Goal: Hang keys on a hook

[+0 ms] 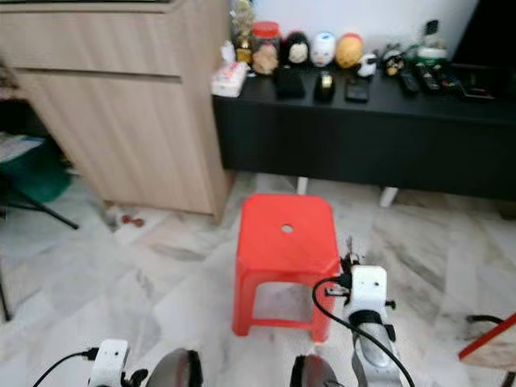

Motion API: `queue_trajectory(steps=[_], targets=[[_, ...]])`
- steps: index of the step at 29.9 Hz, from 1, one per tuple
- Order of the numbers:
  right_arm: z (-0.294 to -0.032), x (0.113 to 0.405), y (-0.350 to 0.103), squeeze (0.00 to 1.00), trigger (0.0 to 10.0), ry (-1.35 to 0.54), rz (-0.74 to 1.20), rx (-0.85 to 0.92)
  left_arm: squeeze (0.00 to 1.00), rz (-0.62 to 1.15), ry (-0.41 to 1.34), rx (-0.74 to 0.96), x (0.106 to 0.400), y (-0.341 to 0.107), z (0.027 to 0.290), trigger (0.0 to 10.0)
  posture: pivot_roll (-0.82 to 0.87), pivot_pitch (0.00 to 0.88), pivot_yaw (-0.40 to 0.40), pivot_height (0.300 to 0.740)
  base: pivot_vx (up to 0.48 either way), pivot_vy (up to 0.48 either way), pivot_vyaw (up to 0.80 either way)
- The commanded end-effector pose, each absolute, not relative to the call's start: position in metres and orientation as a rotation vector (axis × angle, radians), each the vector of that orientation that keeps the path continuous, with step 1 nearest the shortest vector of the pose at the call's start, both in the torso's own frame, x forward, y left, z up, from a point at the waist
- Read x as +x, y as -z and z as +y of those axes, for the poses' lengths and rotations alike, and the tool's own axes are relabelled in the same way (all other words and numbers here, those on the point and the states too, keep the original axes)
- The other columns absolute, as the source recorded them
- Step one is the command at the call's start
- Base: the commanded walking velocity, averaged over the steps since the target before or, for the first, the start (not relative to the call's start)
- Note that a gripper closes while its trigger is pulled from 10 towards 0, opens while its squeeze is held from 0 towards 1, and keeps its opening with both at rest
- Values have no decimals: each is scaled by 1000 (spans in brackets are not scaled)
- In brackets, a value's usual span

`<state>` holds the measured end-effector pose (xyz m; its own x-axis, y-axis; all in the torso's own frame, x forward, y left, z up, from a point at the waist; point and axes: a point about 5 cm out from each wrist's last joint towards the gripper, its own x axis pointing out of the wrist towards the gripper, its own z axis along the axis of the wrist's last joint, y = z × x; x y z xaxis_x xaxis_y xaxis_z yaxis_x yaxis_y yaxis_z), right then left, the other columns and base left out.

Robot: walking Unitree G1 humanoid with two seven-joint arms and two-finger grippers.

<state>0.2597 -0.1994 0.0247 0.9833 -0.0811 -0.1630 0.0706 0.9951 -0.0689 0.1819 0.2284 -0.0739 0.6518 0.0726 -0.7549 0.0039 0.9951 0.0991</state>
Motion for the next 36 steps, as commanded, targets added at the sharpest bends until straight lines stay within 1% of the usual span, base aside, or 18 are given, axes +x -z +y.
queue_trajectory(steps=[1,16,20,22,25,31,36], targets=[[-202,257,-22,0,10000,88,179,-58,0,901,-47,80,172,79,229,10000,4,71,30,623,-319,0,0],[-203,256,-20,0,10000,103,191,-30,0,900,-50,80,171,79,231,10000,6,72,30,623,-312,0,0],[-202,257,-23,0,10000,82,165,-9,0,899,-51,79,171,79,231,10000,6,73,31,628,0,0,0],[-201,257,-23,0,10000,83,169,-23,0,897,-50,79,171,79,231,10000,6,73,31,638,0,0,0],[-204,258,-21,0,10000,111,187,7,0,891,-49,75,173,78,230,10000,7,72,31,658,0,0,0],[-206,258,-21,0,10000,112,193,5,0,880,-50,79,175,77,230,10000,6,71,30,683,0,0,0],[-207,257,-20,0,10000,112,202,8,0,828,-42,87,189,72,221,10000,4,70,31,713,0,0,0]])
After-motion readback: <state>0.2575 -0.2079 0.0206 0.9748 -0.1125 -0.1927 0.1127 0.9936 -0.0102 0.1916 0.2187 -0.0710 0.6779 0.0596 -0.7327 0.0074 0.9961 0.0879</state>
